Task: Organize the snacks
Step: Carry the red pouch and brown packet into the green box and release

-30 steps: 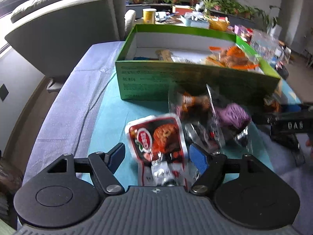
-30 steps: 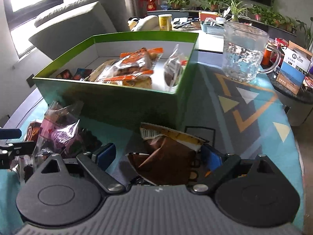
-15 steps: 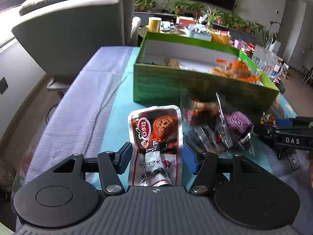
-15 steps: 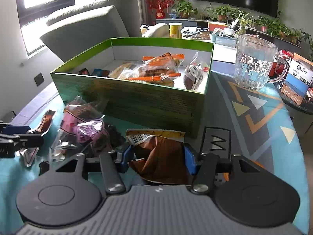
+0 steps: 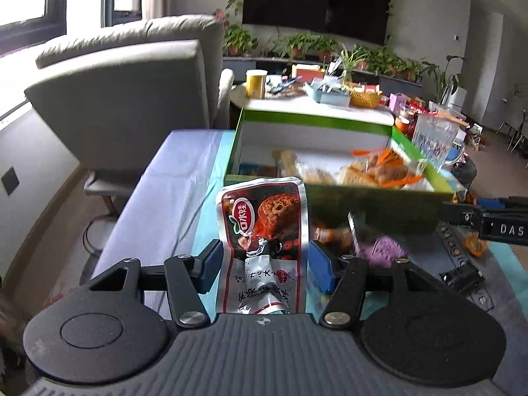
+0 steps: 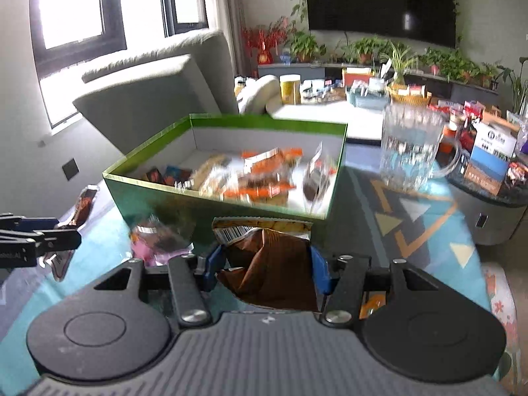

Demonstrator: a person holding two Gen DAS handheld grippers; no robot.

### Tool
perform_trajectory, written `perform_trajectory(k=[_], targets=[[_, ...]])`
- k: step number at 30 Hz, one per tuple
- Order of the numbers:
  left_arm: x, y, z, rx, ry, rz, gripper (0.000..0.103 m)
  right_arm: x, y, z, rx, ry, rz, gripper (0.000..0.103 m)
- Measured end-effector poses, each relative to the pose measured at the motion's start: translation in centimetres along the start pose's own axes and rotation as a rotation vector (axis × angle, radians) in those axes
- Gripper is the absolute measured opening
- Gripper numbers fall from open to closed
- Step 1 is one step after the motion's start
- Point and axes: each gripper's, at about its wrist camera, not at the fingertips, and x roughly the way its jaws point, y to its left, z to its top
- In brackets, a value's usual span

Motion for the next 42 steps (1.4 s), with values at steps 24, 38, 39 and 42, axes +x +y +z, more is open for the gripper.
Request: perform_trajectory(k=[24, 38, 39, 42], targets=[[7.4, -2.8, 8.9, 0.092, -0.113, -0.045, 0.054, 5.9, -0.3, 7.3, 0.08, -0.1, 0.043, 0.057], [13.9, -2.3, 8.9, 0.085, 0.007, -0.041, 0.055, 11.0, -0.6, 7.5, 0.098, -0.033, 0.026, 0.058], [14.2, -2.3, 8.8, 0.089, 0.016, -0.037, 0.055, 11.1, -0.7, 7.4, 0.1, -0.03, 0.027, 0.059], [14.5, -2.4, 8.6, 0.1, 0.027, -0.027, 0.055, 11.4, -0.8, 7.3, 0.103, -0.022, 0.026, 0.059]])
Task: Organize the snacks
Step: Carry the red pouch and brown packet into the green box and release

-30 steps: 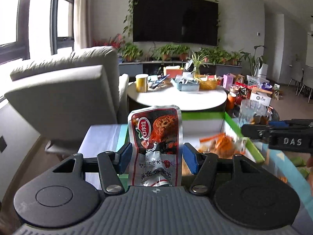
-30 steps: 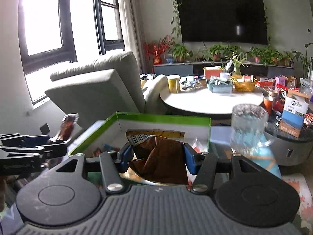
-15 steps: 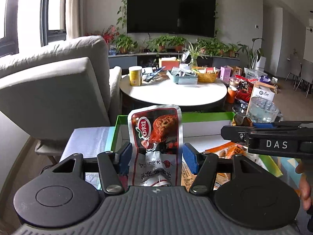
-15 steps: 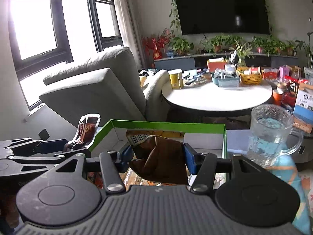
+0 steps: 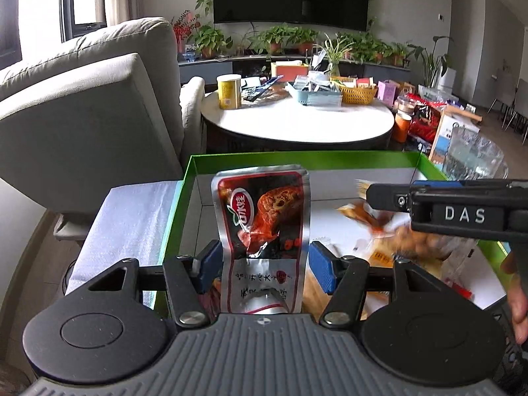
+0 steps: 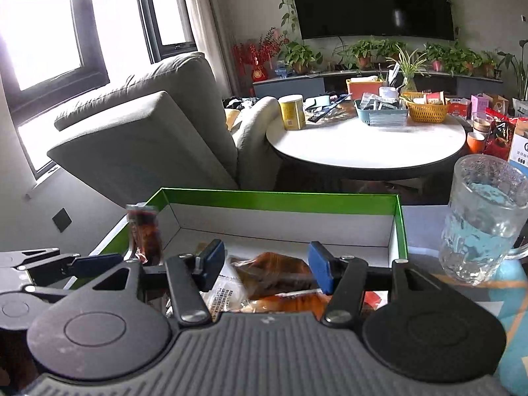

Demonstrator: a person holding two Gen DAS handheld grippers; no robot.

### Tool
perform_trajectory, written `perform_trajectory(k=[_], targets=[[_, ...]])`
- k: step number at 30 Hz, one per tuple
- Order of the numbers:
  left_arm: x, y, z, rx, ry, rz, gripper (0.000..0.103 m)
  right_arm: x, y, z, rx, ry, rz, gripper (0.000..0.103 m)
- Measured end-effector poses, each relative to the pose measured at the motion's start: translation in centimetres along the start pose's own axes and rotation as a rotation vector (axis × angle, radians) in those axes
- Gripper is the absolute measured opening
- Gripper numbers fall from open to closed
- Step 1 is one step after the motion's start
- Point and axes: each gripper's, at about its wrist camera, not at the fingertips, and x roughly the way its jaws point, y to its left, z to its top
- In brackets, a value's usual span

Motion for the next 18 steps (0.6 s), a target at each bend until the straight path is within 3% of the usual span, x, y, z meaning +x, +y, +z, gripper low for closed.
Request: perform_trajectory(k=[7, 11, 18], targets=[[-0.8, -0.1, 0.1, 0.008, -0.017, 0.015, 0.056, -0.6, -0.1, 0.0, 0.016, -0.004, -0.004, 0.06], [-1.6, -0.4, 0.7, 0.038, -0.052, 0.046, 0.067, -1.8, -0.2, 0.4, 0.021, -0.021, -0.01, 0.061], [-4.8, -0.7, 0.4, 0.036, -0.086, 0.049, 0.071, -4.9, -1.1, 0.1, 0.0, -0.051, -0.056, 0.066]])
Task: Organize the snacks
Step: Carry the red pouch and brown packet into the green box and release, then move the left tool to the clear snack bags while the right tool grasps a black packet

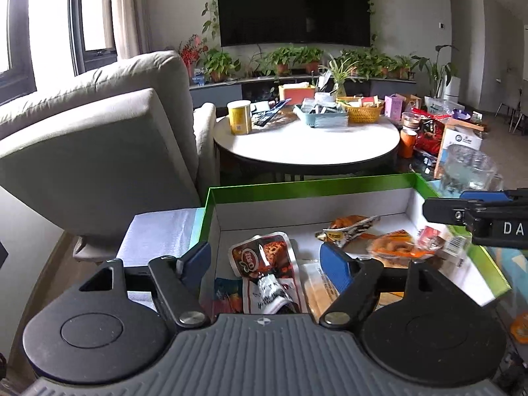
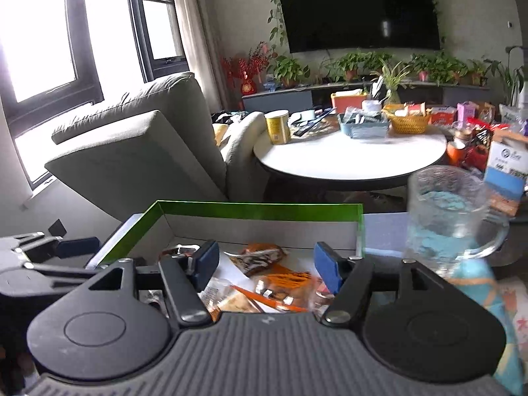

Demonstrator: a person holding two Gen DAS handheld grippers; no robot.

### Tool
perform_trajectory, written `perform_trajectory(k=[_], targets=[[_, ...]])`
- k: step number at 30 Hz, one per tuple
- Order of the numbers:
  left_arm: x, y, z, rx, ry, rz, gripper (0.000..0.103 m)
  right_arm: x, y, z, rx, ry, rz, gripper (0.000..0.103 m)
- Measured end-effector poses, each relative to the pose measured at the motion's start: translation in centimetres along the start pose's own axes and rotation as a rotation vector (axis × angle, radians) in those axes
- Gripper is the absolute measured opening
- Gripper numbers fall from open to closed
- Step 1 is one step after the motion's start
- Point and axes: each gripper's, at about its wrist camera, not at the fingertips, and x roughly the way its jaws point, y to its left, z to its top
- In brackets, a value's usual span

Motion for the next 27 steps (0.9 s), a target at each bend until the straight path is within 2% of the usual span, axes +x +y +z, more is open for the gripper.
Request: perform_trajectory(k=[6, 14, 16, 18, 23, 27], targets=[[-3.9, -0.2, -1.6, 0.003, 0.005, -0.044, 0.071, -2.1, -1.8, -1.3, -0.005, 0.018, -0.049, 0.067], [-8.0, -0.6, -6.5, -0.057, 0.123, -0.077, 0.071, -4.7, -4.7, -4.8, 0.021, 0.085, -0.132, 0.071], [-8.5, -0.8, -7.7, -0.083, 0.153, -0.074, 0.071, -5.3, -5.4, -5.5, 0.043, 0.089, -0.149, 0.077], [-8.8, -1.1, -8.8, -0.113, 0.185, -0.071, 0.071, -5.8, -5.7, -6.2, 0.051, 0.098, -0.171, 0.077], [-9.4, -2.1, -10.6, -0.156, 0.239, -0.066, 0.071, -7.5, -6.0, -7.7, 0.101, 0.103, -0.136, 0.077], [-9.7, -3.5, -10.8, -0.153, 0.256, -0.072, 0.071, -8.5, -5.0, -9.0, 0.055, 0.129, -0.098, 0.077]])
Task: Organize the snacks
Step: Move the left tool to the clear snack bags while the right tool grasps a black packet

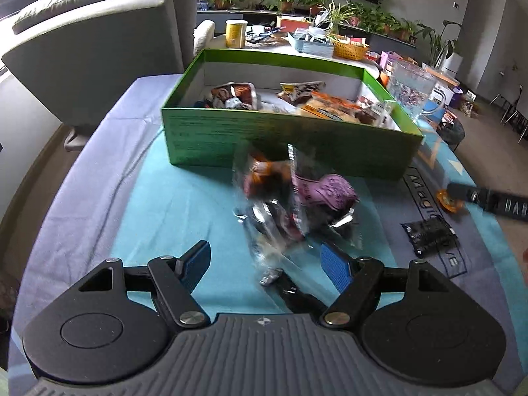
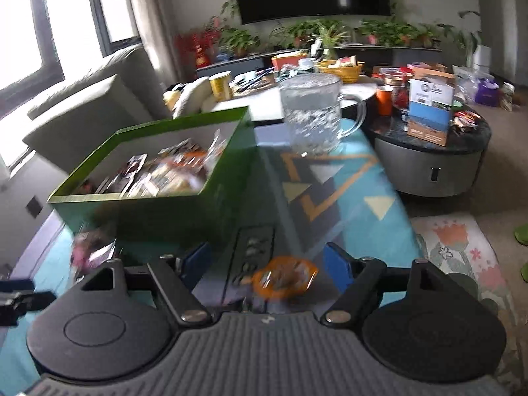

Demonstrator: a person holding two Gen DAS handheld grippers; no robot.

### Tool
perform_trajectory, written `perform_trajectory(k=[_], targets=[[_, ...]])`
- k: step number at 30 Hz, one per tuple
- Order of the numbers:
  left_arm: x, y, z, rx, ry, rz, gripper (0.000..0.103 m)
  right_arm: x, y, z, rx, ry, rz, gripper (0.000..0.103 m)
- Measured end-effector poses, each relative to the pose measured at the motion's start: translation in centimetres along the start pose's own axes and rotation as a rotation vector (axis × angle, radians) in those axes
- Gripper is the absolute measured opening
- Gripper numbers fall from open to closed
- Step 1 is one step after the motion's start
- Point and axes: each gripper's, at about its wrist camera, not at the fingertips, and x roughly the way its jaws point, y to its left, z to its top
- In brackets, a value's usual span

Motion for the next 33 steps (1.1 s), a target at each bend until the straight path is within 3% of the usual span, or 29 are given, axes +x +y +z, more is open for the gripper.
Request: perform_trajectory(k=[9, 20, 28, 33], targets=[[0.7, -2.0, -0.6, -0.019, 0.046, 0.024, 0.071, -1.3, 1.7, -3.5, -0.025, 0.109, 0.159, 0.079], [2.6, -2.6, -1.1, 0.009, 0.084, 0.072, 0.07, 2.3, 2.3, -2.1, 0.112, 0.115, 0.161, 0.08], [2.8, -2.2, -1.3, 0.075, 0.031, 0.074, 0.057, 3.3, 5.4, -1.9, 0.006, 0.105, 0.073, 0.079], [2.6, -2.4, -1.5, 0.097, 0.003, 0.072, 0.039, 2.8, 6.2, -3.1, -0.061, 0.062, 0.009, 0.079]])
